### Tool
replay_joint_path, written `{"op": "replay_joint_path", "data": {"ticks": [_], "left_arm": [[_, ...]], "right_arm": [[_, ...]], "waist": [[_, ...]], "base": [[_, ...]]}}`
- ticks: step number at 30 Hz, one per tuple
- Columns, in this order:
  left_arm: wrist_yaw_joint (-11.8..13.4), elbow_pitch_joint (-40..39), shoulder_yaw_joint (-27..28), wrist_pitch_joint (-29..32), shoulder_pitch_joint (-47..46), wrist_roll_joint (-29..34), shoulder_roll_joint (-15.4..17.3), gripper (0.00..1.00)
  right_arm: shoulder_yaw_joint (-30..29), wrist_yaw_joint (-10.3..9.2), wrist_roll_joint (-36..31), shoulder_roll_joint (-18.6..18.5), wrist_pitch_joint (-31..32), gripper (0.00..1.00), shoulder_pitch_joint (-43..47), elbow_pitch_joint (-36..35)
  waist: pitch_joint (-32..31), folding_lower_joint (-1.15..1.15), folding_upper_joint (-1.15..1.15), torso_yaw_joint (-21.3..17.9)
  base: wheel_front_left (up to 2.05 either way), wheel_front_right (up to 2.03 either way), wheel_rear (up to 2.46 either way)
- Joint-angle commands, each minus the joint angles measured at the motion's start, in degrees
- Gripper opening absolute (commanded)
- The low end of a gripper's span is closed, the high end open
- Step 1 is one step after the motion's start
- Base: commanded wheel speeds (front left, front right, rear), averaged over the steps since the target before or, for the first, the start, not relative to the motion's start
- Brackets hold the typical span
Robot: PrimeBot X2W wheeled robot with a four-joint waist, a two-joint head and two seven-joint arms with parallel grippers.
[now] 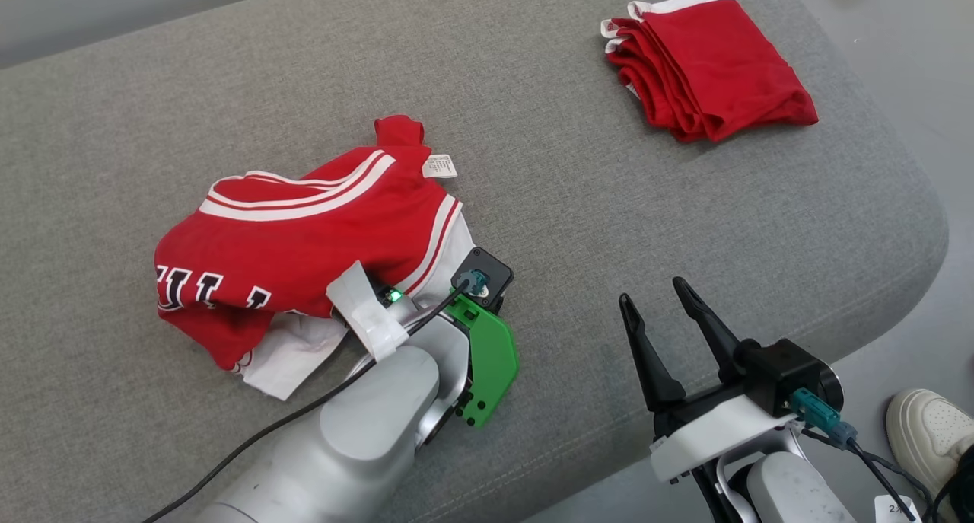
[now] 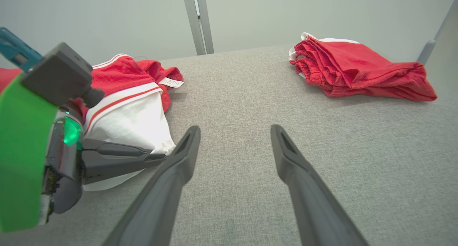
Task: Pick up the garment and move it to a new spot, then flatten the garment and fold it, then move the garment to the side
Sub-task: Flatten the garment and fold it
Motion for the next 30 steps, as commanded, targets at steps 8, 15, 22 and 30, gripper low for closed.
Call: {"op": "replay_joint_path", "data": {"ticks": [8,15,22,30], "left_arm": [[1.6,-2.8,1.2,-5.2,-3.0,-3.2,0.3,0.00],[2.7,-2.8,4.4,-9.5,-11.2,-3.0,0.5,0.00],[3.5,-1.9,7.4,-12.5,-20.2,-2.2,2.0,0.00],[4.5,-1.3,11.2,-16.9,-27.7,-2.6,3.1,0.00]], "right_arm": [[0.4,-0.09,-0.2,0.0,-0.4,1.00,-0.2,0.6],[1.2,-0.09,0.2,0.0,-0.4,1.00,0.2,1.3],[1.6,-0.09,0.6,0.0,-0.4,1.00,0.9,1.7],[2.1,-0.09,0.4,0.0,-0.4,1.00,1.2,2.0]], "waist": [[-2.8,0.00,0.00,1.4],[-4.9,0.00,0.00,1.0],[-5.8,0.00,0.00,-0.2],[-6.6,0.00,0.00,-1.5]], "base": [[0.00,0.00,0.00],[0.00,0.00,0.00],[0.00,0.00,0.00],[0.00,0.00,0.00]]}}
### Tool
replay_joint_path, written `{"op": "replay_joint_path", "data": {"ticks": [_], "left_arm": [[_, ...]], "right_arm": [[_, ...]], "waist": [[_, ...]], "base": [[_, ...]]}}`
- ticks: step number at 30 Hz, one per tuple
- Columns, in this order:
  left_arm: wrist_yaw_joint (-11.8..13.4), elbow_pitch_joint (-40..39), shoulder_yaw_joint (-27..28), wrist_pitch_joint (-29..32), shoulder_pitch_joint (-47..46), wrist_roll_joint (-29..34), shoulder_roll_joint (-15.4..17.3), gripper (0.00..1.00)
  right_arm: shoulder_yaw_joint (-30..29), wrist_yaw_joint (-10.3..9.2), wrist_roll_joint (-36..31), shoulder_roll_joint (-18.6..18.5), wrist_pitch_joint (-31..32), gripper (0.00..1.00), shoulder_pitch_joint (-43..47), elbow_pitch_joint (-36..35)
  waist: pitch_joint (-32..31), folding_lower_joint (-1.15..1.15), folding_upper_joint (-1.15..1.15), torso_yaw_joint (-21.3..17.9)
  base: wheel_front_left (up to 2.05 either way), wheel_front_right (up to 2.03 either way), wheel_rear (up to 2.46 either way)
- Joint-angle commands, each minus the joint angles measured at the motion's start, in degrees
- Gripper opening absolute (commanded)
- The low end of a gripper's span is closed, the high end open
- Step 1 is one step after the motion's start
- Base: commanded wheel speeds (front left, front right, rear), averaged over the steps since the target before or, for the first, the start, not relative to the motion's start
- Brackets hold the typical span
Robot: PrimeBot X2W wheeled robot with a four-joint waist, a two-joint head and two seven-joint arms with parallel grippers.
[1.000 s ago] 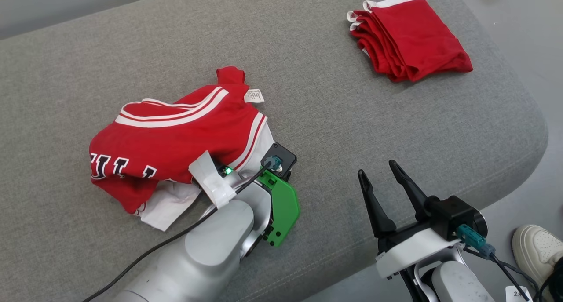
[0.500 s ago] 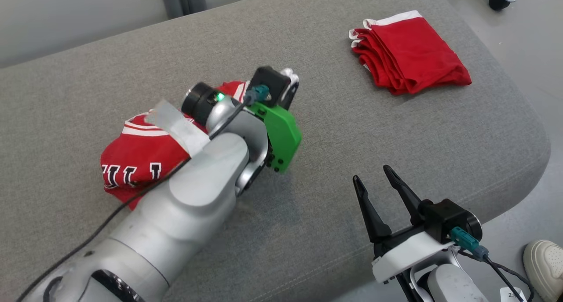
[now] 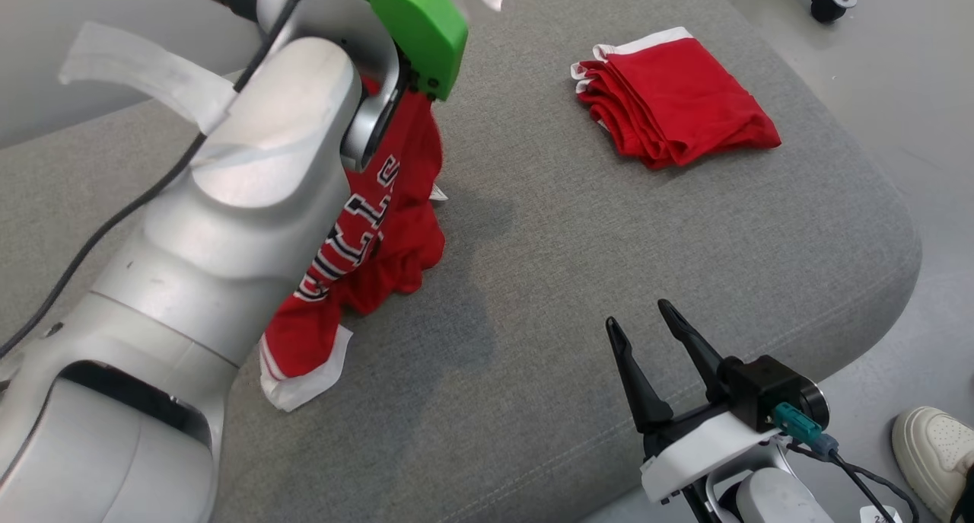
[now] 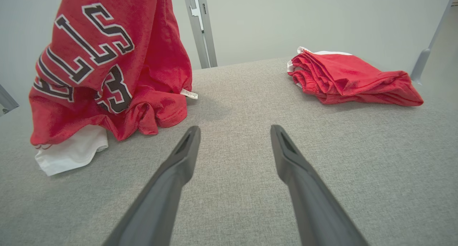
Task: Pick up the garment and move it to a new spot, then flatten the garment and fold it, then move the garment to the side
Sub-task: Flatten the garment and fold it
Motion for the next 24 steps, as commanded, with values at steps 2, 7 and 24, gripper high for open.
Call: {"op": "replay_joint_path", "data": {"ticks": [2,7,24], "left_arm": [[0.8,-0.6,1.5,-2.1,-2.3,-0.4,0.4,0.00],[1.4,-2.6,5.2,-6.3,-4.8,-2.4,0.9,0.00],[7.7,-10.4,9.8,-8.1,30.6,-11.4,9.3,0.00]], "right_arm": [[-0.1,-0.08,0.2,0.0,-0.4,1.00,0.6,0.2],[-0.8,-0.08,-0.5,0.0,-0.3,1.00,1.2,0.5],[-3.4,-0.08,-3.3,0.0,0.9,1.00,4.3,-0.4]], "waist": [[-0.4,0.00,0.00,-0.1],[-1.4,0.00,0.00,1.4],[-6.0,0.00,0.00,17.5]], "base": [[0.00,0.00,0.00],[0.00,0.00,0.00],[0.00,0.00,0.00]]}}
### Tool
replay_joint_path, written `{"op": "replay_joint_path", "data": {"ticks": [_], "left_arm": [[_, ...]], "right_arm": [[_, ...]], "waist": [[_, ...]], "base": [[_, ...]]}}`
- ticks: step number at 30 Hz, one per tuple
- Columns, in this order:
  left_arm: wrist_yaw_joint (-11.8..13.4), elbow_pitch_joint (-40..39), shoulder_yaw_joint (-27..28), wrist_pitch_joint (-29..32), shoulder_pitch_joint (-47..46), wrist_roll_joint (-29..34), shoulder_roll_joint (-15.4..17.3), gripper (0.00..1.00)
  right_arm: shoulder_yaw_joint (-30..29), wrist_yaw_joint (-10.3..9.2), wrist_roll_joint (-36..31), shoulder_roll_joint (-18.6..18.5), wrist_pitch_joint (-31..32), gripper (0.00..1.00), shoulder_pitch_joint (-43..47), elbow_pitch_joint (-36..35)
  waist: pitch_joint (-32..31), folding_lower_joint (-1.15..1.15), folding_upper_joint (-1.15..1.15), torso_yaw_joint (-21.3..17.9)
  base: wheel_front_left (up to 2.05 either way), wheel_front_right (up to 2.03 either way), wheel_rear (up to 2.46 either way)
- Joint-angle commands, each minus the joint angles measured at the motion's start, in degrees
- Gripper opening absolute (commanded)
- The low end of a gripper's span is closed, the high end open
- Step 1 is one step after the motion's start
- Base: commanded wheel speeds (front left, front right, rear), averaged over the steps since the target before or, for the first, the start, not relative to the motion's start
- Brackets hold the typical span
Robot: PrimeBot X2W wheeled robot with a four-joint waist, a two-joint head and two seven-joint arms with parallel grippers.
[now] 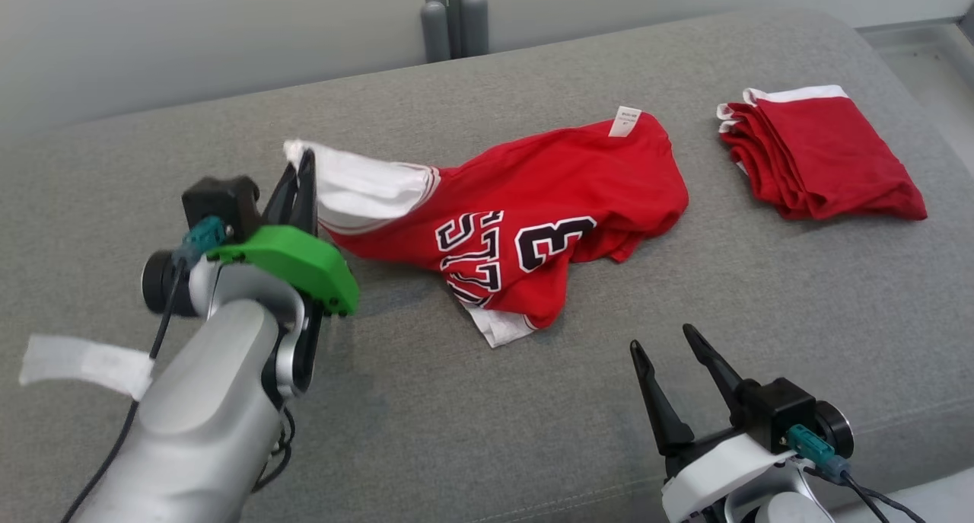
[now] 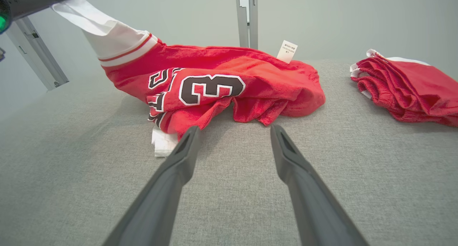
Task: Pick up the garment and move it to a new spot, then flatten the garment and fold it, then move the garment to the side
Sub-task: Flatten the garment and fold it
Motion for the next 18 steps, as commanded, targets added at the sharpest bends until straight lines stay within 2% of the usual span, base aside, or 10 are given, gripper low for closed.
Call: {"op": "replay_joint_path", "data": {"ticks": [1,8,18], "left_arm": [[0.9,-0.9,0.3,-0.5,2.9,-0.5,0.8,0.00],[3.2,-2.9,0.8,0.6,14.3,-3.5,2.6,0.00],[4.2,-0.6,0.3,1.7,20.1,-5.6,2.4,0.00]], "right_arm": [[0.3,-0.09,0.0,-0.1,0.3,1.00,0.9,-0.2],[1.2,-0.09,0.2,-0.1,1.3,1.00,1.8,-0.9],[0.8,-0.08,-0.5,-0.1,2.3,1.00,2.1,-1.7]], "waist": [[-2.7,0.00,0.00,4.4],[-4.4,0.00,0.00,7.0],[-4.6,0.00,0.00,7.5]], "base": [[0.00,0.00,0.00],[0.00,0.00,0.00],[0.00,0.00,0.00]]}}
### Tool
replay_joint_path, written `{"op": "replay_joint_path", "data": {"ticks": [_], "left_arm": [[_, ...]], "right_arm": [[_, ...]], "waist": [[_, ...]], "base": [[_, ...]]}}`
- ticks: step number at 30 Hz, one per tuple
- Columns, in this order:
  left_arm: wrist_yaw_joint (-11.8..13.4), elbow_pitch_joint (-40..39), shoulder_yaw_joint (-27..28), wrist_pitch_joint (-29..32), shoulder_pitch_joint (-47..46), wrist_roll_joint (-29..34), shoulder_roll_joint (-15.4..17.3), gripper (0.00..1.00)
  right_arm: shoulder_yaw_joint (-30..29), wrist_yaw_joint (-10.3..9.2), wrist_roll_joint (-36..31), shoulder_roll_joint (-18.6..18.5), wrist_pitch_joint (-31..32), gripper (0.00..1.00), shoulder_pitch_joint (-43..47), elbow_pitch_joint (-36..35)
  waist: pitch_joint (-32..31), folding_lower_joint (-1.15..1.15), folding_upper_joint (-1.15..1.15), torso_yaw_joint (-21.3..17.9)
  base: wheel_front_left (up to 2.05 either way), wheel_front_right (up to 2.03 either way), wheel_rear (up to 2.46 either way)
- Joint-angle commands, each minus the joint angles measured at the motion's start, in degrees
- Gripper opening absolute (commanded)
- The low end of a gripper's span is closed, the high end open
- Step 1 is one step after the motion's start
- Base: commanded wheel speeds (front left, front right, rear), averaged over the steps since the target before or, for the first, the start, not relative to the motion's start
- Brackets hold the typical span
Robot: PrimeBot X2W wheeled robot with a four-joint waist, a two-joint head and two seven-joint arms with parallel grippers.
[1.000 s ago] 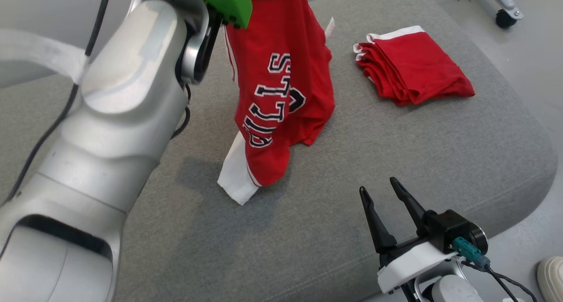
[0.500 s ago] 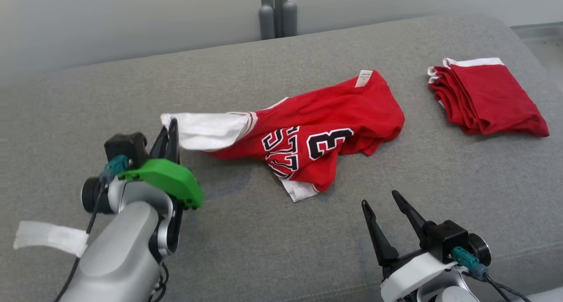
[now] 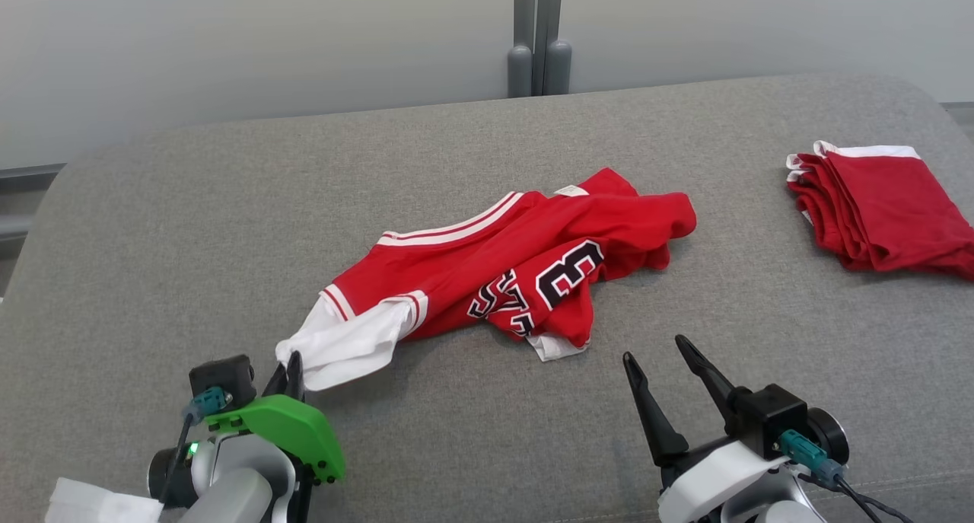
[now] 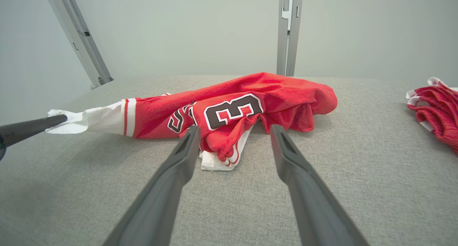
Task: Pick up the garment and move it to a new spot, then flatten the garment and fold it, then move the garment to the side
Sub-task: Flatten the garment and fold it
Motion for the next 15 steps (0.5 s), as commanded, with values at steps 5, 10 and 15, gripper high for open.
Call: {"op": "replay_joint_path", "data": {"ticks": [5,10,15], "left_arm": [[0.6,1.7,1.1,1.1,2.4,-2.4,-0.7,1.00],[1.2,2.6,2.2,2.0,4.3,-4.5,-0.2,1.00],[1.7,1.8,3.3,1.4,6.4,-5.1,1.4,1.00]], "right_arm": [[-0.2,-0.08,0.0,-0.1,0.1,1.00,0.7,-0.3],[-0.6,-0.07,0.2,-0.1,0.1,1.00,0.7,-0.3],[-1.1,-0.08,0.3,-0.1,0.0,1.00,1.1,-0.1]], "waist": [[0.0,0.00,0.00,-0.2],[-0.3,0.00,0.00,-0.3],[-0.9,0.00,0.00,-0.1]], "base": [[0.00,0.00,0.00],[0.00,0.00,0.00],[0.00,0.00,0.00]]}}
